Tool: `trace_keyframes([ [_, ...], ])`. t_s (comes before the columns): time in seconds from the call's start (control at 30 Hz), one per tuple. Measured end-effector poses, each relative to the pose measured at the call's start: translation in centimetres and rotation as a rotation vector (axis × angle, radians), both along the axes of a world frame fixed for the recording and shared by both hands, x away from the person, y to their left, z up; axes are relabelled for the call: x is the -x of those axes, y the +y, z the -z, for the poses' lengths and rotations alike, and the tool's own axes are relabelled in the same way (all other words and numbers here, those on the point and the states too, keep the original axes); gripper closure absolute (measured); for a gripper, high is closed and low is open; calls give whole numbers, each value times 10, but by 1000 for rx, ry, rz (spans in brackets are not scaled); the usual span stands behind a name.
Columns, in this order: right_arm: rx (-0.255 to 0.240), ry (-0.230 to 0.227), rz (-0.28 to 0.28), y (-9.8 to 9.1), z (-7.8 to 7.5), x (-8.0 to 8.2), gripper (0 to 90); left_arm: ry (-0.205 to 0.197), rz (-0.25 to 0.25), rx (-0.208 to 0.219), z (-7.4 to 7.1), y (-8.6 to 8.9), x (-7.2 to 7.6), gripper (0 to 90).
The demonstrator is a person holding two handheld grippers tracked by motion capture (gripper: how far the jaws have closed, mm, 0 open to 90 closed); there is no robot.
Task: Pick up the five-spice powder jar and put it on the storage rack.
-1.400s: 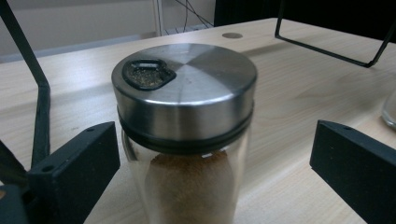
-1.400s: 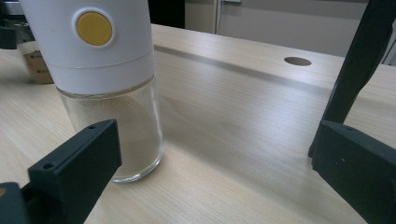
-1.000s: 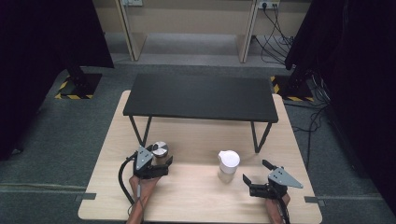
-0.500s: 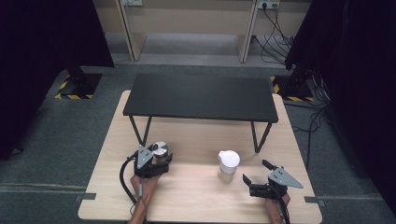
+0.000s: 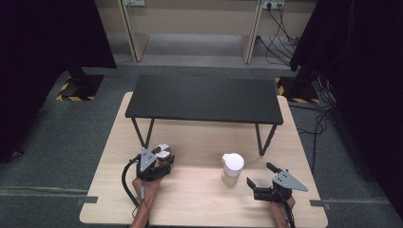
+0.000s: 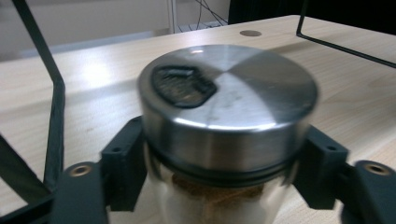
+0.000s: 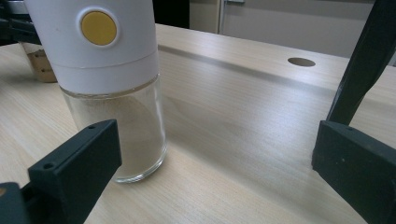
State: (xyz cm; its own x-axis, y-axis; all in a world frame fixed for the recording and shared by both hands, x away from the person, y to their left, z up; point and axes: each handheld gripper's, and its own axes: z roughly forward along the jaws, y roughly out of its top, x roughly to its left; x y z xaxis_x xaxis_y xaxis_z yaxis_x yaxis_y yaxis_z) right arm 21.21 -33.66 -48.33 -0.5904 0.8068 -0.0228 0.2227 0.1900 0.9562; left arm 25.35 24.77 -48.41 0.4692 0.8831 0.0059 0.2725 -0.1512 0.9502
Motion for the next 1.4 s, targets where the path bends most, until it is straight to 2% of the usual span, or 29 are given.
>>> trace_keyframes([
  [0.33, 0, -2, 1, 0, 0, 0, 14, 0, -24, 9, 0, -3, 2, 310],
  [0.43, -1, -2, 2, 0, 0, 0, 14, -7, -34, 64, 3, 2, 4, 311],
  [0.5, -1, -2, 2, 0, 0, 0, 14, -9, -34, 61, 3, 3, 5, 311],
  [0.57, -1, -2, 3, 0, 0, 0, 14, -3, -32, 38, -1, 3, 5, 312],
  [0.67, -1, -3, 3, 0, 0, 0, 14, -6, -30, 40, -3, 5, 6, 311],
  [0.83, -1, -2, 3, 0, 0, 0, 14, -3, -21, 33, -12, 7, 6, 311],
  [0.93, 0, -2, 3, 0, 0, 0, 14, -7, -8, 60, -22, 12, 6, 312],
  [1.0, 0, -3, 3, 0, 0, 0, 14, -5, -5, 61, -26, 14, 5, 312],
  [1.03, 0, -2, 4, 0, 0, 0, 14, -1, -1, 57, -32, 15, 4, 311],
  [1.17, 3, -2, 4, 0, 0, 0, 14, 12, 4, 55, -41, 18, 3, 312],
  [1.4, 4, -2, 4, 0, 0, 1, 14, 35, 58, 57, -61, 28, 1, 311],
])
